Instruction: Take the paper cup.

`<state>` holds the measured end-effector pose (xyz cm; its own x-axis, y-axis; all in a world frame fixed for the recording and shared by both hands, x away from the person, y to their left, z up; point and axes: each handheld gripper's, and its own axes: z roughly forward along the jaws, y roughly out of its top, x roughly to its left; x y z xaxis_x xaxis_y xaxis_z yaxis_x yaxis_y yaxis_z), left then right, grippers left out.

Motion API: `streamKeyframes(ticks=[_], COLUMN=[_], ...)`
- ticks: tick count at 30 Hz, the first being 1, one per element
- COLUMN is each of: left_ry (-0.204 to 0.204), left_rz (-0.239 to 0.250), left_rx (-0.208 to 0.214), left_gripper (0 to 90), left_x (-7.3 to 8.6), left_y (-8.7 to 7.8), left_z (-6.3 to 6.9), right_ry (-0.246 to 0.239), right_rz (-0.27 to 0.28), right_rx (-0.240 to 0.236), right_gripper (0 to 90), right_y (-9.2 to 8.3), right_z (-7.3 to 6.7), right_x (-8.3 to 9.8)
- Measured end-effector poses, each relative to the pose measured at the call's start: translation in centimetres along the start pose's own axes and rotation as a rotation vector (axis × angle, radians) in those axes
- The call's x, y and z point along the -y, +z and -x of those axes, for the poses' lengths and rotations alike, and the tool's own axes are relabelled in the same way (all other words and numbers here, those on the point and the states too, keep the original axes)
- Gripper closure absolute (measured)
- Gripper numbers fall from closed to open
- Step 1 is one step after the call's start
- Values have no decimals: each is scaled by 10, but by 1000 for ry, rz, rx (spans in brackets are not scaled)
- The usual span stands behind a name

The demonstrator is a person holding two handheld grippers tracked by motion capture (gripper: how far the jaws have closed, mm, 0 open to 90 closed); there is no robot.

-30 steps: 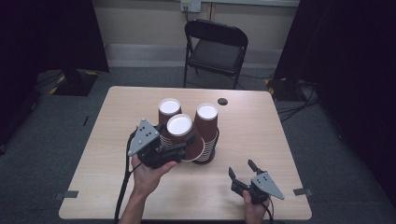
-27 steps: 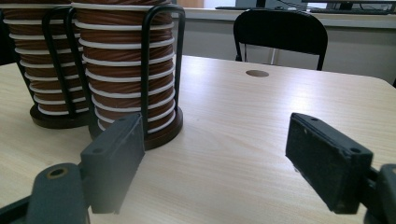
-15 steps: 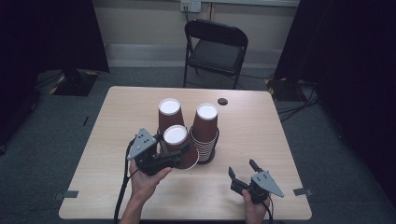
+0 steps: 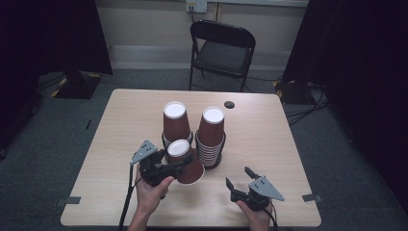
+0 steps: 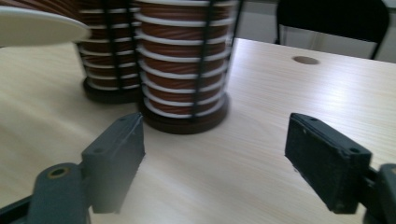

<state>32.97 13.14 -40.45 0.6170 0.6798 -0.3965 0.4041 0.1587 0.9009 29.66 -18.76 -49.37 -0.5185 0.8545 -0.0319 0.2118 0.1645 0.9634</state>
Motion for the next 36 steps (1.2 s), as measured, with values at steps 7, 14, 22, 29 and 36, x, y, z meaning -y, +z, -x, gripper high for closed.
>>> streamKeyframes(ticks=[7, 14, 22, 29, 36], left_ry=[-76, -159, -218, -266, -297], left_rz=[-9, 1, 17, 16, 23], left_rx=[8, 62, 85, 103, 115], left_gripper=[224, 224, 224, 224, 224], left_x=[14, 24, 31, 38, 39], left_y=[1, -6, -10, -7, -6], left_z=[-6, -10, -9, -8, -5], right_ry=[-36, -41, -41, -29, -18], right_rz=[28, 45, 56, 86, 157], right_rx=[-73, -175, -241, -335, -377], right_gripper=[274, 356, 395, 492, 560], right_y=[6, 10, 12, 14, 16], right_z=[-23, -38, -43, -46, -47], right_x=[-4, -3, -4, -6, -9])
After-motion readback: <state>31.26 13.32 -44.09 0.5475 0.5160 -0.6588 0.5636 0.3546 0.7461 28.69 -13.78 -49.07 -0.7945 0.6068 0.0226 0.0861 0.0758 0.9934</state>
